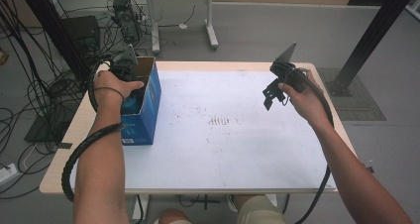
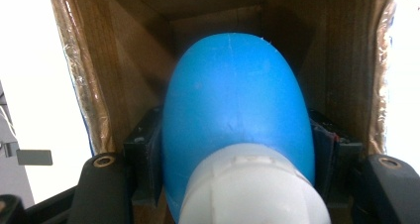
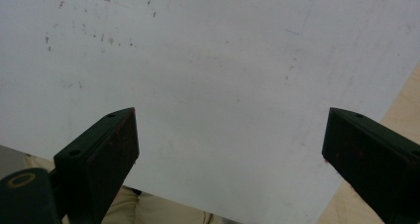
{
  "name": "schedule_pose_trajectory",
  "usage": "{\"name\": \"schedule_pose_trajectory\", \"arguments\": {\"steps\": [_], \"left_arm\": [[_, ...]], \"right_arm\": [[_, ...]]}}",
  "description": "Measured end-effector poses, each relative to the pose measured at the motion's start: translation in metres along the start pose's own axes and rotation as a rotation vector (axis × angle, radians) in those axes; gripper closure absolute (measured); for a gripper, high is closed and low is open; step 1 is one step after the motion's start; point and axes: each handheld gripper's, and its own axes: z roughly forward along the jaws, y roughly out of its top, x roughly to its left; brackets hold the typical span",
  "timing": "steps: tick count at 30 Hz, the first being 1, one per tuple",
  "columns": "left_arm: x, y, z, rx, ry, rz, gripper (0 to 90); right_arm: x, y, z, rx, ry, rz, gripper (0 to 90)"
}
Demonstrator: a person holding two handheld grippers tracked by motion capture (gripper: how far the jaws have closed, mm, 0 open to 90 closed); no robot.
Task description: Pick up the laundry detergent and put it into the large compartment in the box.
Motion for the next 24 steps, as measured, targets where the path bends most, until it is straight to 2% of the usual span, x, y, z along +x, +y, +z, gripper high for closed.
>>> {"name": "schedule_pose_trajectory", "arguments": {"steps": [17,24], "left_arm": [[0.0,-0.0013,-0.0002,-0.004,0.0,-0.002,36.1],[0.002,-0.0026,-0.0039,-0.006,-0.007,-0.005,31.5]], "right_arm": [[0.0004,-0.0005,-0.0004,-0.003,0.0,-0.001,7.6],[0.0003,-0.0011,0.0001,-0.005,0.003,-0.003,7.6]]}}
